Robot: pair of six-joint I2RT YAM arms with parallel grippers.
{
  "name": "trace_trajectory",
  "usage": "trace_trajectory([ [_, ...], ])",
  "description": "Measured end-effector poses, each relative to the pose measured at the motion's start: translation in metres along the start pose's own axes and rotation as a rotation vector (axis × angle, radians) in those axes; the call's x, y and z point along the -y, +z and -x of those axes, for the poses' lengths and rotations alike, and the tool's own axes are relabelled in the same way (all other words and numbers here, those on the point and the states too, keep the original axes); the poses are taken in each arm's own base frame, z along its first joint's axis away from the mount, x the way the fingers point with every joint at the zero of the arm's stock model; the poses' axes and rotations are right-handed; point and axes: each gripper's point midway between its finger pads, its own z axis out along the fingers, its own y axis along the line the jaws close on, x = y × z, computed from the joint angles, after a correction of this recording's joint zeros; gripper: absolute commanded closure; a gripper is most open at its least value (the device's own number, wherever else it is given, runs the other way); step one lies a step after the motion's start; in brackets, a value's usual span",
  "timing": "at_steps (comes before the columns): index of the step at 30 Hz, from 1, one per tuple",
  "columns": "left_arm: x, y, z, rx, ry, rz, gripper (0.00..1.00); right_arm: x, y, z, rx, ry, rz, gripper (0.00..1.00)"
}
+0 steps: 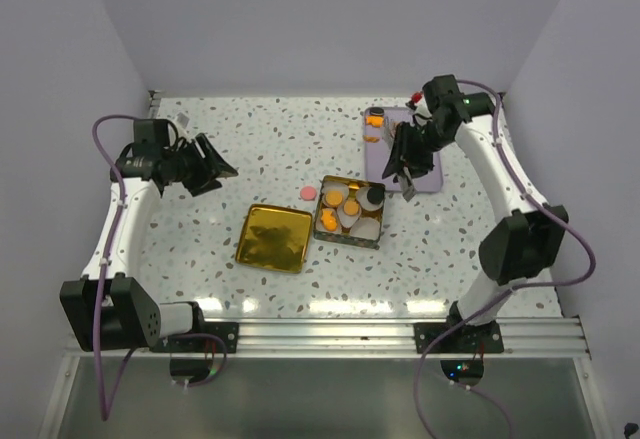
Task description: Pack the cookies
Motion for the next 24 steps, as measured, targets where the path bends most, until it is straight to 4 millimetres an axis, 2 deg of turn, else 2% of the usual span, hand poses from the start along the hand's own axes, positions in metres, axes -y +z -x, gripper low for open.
trace_trajectory([
  [2, -0.003, 0.000, -0.004, -0.006, -0.004, 0.004, 0.39, 0.002, -0.009, -0.032, -0.019, -0.015, 0.009, 0.82],
  [4, -0.004, -0.001, -0.009, -0.007, -0.004, 0.004, 0.39, 0.006, -0.009, -0.064, -0.052, -0.023, 0.007, 0.82],
  [8, -0.007, -0.007, -0.020, 0.000, -0.001, -0.001, 0.39, 0.016, 0.001, -0.135, -0.146, -0.047, -0.002, 0.83],
  [10, -0.009, -0.011, -0.027, 0.004, 0.001, -0.005, 0.39, 0.023, 0.005, -0.163, -0.185, -0.046, -0.011, 0.83],
  [11, -0.009, -0.014, -0.030, 0.007, 0.001, -0.006, 0.39, 0.026, 0.006, -0.170, -0.193, -0.040, -0.014, 0.85],
  [13, -0.009, -0.019, -0.035, 0.015, 0.004, -0.010, 0.39, 0.029, 0.004, -0.177, -0.187, -0.024, -0.016, 0.85],
  [16, -0.007, -0.027, -0.039, 0.033, 0.011, -0.018, 0.39, 0.026, -0.001, -0.173, -0.148, -0.029, -0.007, 0.79],
  [21, -0.003, -0.039, -0.045, 0.063, 0.024, -0.036, 0.39, 0.015, -0.007, -0.155, -0.096, -0.049, 0.002, 0.69],
  [24, -0.003, -0.044, -0.051, 0.072, 0.017, -0.042, 0.39, 0.003, -0.004, -0.133, -0.081, -0.056, 0.003, 0.64],
])
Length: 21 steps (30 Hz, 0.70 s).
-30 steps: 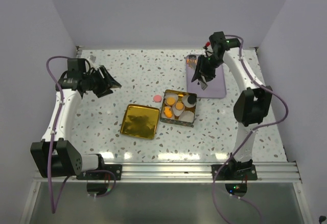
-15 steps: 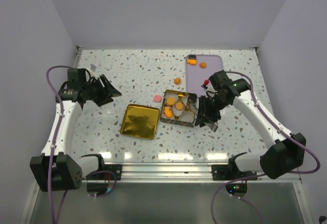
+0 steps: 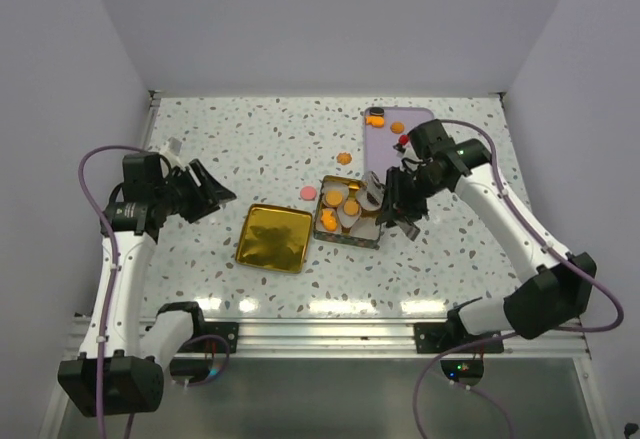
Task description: Pack the cookies
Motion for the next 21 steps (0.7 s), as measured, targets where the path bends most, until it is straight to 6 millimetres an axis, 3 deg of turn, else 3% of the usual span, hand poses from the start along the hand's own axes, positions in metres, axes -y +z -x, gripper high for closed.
trace_trajectory([
  [5, -0.003, -0.004, -0.009, 0.001, -0.001, 0.000, 0.39, -0.019, 0.017, 0.055, 0.019, -0.009, -0.008, 0.57],
  [11, -0.007, -0.002, -0.013, -0.014, -0.010, 0.009, 0.39, -0.029, 0.061, 0.116, -0.010, -0.012, -0.052, 0.53],
  [15, -0.010, 0.004, -0.013, -0.033, -0.021, 0.021, 0.39, -0.025, 0.082, 0.144, -0.010, -0.023, -0.115, 0.52],
  [21, -0.017, 0.017, -0.011, -0.069, -0.043, 0.042, 0.39, -0.016, 0.093, 0.170, 0.008, -0.052, -0.210, 0.48],
])
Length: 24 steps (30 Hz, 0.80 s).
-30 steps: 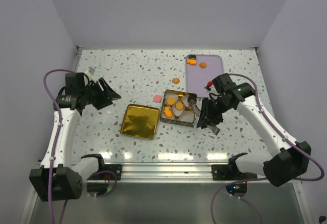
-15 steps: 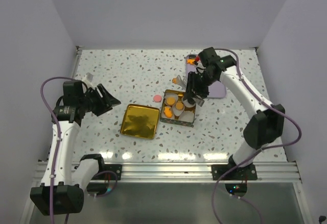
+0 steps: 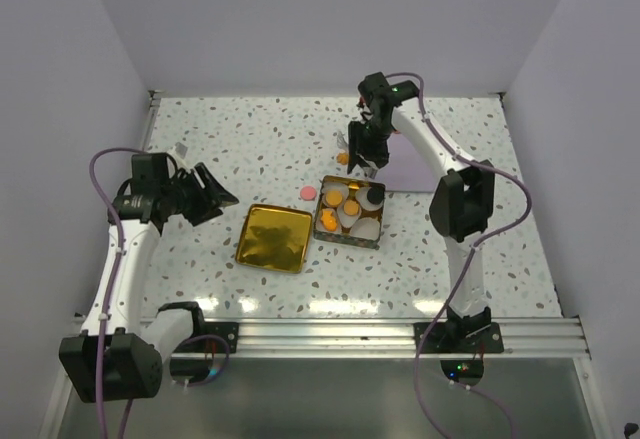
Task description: Pack the cookies
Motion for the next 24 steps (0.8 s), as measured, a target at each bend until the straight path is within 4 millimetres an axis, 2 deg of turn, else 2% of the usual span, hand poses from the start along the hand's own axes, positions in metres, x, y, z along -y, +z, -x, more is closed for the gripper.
trace_trajectory([
  [5, -0.002, 0.006, 0.003, -0.007, -0.004, 0.004, 0.39, 0.008, 0.013, -0.006, -0.041, -0.015, -0.058, 0.46],
  [12, -0.003, 0.009, 0.004, -0.014, -0.007, 0.007, 0.39, 0.005, 0.035, -0.020, -0.109, -0.035, -0.083, 0.46],
  [24, -0.004, 0.010, 0.004, -0.012, -0.005, 0.010, 0.39, 0.014, 0.058, -0.022, -0.152, -0.045, -0.127, 0.49],
])
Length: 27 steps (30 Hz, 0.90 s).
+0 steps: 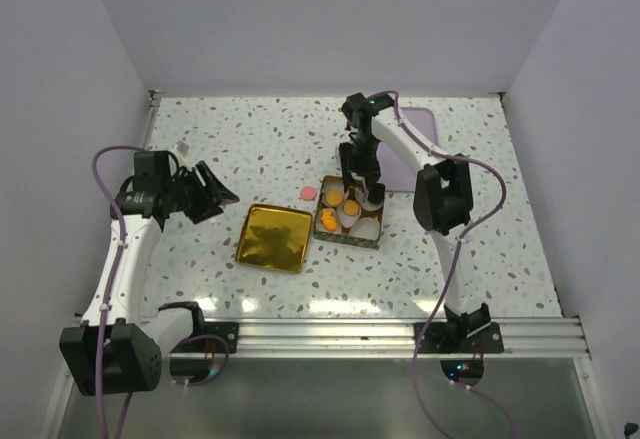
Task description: Pack the cookies
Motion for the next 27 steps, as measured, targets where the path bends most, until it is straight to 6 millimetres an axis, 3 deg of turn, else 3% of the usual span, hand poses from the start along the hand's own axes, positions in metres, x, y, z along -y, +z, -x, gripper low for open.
trace_trajectory([
  [10, -0.002, 0.003, 0.000, 0.004, 0.000, -0.003, 0.39, -0.001, -0.002, 0.004, 0.012, -0.015, 0.002, 0.68],
  [18, 0.000, 0.004, 0.003, 0.017, 0.007, -0.011, 0.39, -0.007, -0.014, 0.012, 0.050, -0.021, 0.025, 0.71],
  [27, 0.000, 0.003, 0.004, 0.018, 0.007, -0.010, 0.39, -0.016, -0.044, 0.032, 0.149, -0.019, 0.081, 0.72],
])
